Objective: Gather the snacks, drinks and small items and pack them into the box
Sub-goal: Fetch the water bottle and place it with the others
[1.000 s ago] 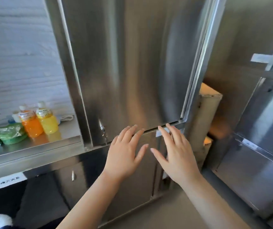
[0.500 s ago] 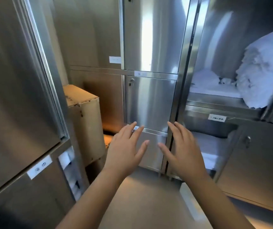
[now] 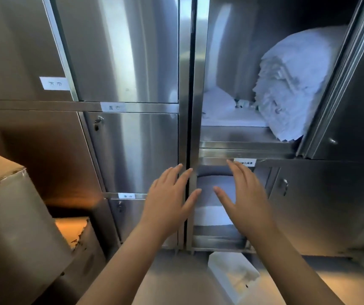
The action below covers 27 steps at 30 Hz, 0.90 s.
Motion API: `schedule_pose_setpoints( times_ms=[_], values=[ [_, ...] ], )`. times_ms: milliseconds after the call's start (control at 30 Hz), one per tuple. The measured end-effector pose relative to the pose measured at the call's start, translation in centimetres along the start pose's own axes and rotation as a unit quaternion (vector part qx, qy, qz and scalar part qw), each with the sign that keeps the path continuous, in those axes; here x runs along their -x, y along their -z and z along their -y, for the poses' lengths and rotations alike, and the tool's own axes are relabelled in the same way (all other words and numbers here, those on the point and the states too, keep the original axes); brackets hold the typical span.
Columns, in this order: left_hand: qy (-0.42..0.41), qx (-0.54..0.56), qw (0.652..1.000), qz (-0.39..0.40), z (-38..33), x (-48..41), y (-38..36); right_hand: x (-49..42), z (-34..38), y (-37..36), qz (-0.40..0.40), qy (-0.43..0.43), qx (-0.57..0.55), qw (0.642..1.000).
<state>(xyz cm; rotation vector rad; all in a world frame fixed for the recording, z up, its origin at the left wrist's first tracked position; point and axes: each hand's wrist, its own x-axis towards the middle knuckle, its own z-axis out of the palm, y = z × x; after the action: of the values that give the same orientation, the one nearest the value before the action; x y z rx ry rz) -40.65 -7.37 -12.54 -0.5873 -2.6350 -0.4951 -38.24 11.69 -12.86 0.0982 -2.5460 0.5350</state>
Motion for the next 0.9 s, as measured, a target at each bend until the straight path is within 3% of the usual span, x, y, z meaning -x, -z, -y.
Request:
schedule_pose_setpoints(
  times_ms=[233,667,900],
  values=[
    [-0.038,0.014,0.999,0.018,-1.5,-8.8,-8.2,-2.9,-9.3,-3.8,0.050,-0.087,0.040,0.994],
    [-0.019,0.006,0.999,-0.025,-9.5,-27.8,-19.4,-19.5,-28.1,-2.6,0.018,-0.049,0.044,0.998],
    [-0.004,-0.010,1.000,-0.004,-9.0,-33.6,-24.0,-24.9,-33.3,-6.1,0.052,-0.043,0.010,0.998]
  ],
)
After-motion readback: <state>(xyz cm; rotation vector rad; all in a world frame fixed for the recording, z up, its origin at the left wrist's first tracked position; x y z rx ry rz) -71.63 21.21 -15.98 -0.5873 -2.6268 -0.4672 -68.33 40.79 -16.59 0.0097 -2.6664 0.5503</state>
